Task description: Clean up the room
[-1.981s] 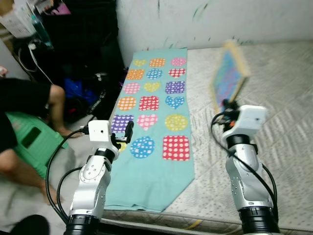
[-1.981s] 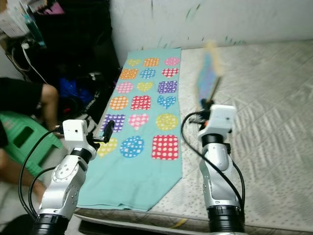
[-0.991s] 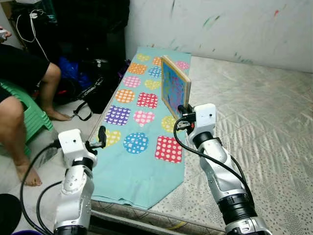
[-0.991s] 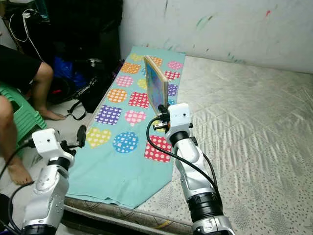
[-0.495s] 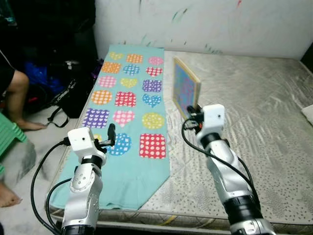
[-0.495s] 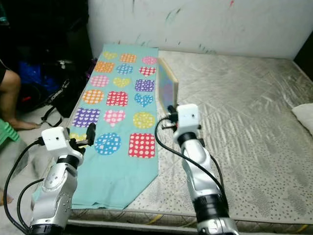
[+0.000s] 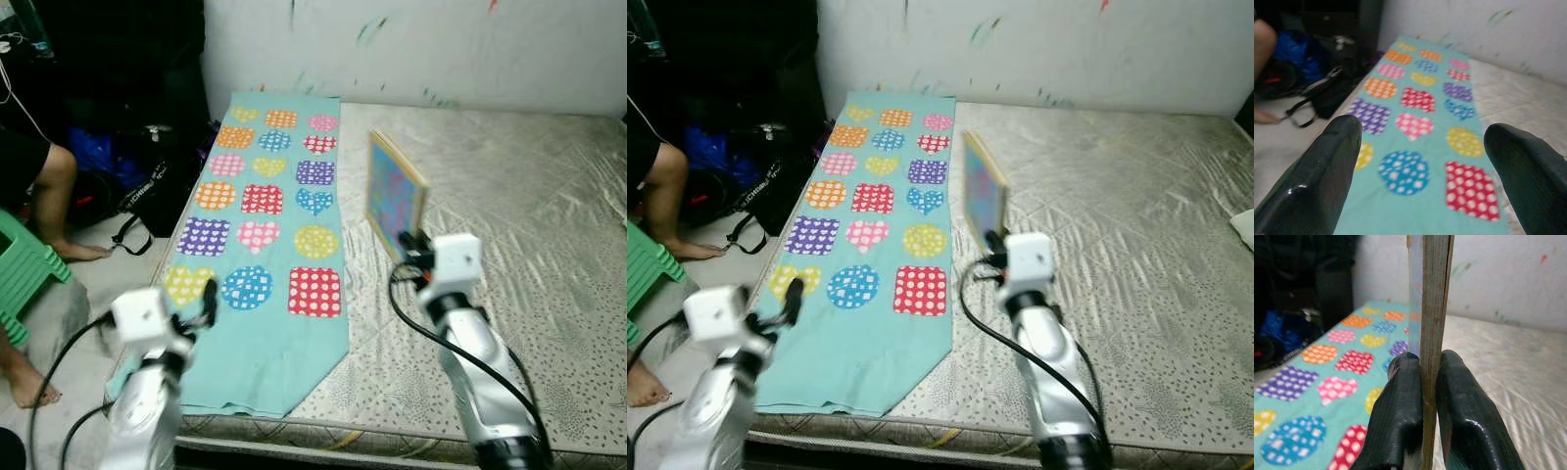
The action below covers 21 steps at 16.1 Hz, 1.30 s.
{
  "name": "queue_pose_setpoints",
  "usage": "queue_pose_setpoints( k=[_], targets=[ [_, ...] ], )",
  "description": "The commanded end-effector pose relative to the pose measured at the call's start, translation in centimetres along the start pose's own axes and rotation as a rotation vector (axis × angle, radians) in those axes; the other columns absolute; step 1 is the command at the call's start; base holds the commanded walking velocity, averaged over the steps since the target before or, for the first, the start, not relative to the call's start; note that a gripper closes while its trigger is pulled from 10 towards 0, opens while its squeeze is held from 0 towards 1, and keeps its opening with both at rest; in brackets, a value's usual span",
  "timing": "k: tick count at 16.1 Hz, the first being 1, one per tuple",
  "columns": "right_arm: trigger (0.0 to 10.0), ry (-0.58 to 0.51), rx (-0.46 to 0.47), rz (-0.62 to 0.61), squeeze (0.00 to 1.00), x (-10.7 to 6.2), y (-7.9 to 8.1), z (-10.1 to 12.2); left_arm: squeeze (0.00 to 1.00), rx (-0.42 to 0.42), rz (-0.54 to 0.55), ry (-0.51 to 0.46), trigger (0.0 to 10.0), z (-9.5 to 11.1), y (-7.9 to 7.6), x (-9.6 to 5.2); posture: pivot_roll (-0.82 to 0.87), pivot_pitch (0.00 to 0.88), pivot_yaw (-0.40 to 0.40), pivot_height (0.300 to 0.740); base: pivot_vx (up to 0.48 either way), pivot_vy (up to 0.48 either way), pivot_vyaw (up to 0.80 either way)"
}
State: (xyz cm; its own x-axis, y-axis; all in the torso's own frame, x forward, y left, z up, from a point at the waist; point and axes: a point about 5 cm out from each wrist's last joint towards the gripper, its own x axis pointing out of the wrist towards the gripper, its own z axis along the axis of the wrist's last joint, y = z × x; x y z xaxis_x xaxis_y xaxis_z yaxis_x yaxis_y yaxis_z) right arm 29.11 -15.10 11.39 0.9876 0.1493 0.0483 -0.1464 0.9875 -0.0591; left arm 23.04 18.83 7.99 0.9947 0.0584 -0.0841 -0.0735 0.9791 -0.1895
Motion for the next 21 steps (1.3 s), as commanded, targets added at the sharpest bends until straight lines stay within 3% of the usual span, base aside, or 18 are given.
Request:
queue_pose_setpoints(
  k=[1, 3, 6, 10, 15, 21],
  targets=[
    [10.0, -0.052, -0.031, 0.000, 0.00, -0.4, -0.7, 1.4, 0.00, 0.008, -0.008, 0.001, 10.0, 0.3, 0.2, -0.6, -0.01, 0.000, 0.002, 0.740, 0.000, 0.000, 0.00],
    [10.0, 0.012, -0.133, -0.017, 0.00, -2.7, -3.1, 0.3, 0.00, 0.022, 0.035, 0.031, 10.0, 0.1, 1.6, -2.0, -0.01, 0.000, -0.001, 0.740, 0.000, 0.000, 0.00],
    [10.0, 0.026, -0.175, -0.034, 0.00, -3.4, -4.5, 0.3, 0.00, 0.032, 0.019, 0.035, 10.0, 0.1, 1.6, -1.5, -0.03, 0.000, 0.006, 0.740, 0.000, 0.000, 0.00],
    [10.0, 0.018, -0.171, -0.028, 0.00, -3.0, -4.1, 0.7, 0.00, 0.031, 0.018, 0.024, 10.0, 0.5, 1.4, -1.2, -0.03, 0.000, -0.002, 0.740, 0.000, 0.000, 0.00],
    [10.0, 0.026, -0.142, -0.040, 0.00, -3.3, -4.0, 0.7, 0.00, 0.028, 0.012, 0.040, 10.0, 0.5, 1.4, -1.8, -0.04, 0.000, 0.026, 0.740, 0.000, 0.000, 0.00],
    [10.0, 0.062, -0.123, -0.104, 0.00, -2.8, -3.4, 0.4, 0.00, 0.037, -0.004, 0.031, 10.0, 0.8, 1.1, -0.7, -0.04, 0.000, 0.031, 0.740, 0.000, 0.000, 0.00]
  ],
)
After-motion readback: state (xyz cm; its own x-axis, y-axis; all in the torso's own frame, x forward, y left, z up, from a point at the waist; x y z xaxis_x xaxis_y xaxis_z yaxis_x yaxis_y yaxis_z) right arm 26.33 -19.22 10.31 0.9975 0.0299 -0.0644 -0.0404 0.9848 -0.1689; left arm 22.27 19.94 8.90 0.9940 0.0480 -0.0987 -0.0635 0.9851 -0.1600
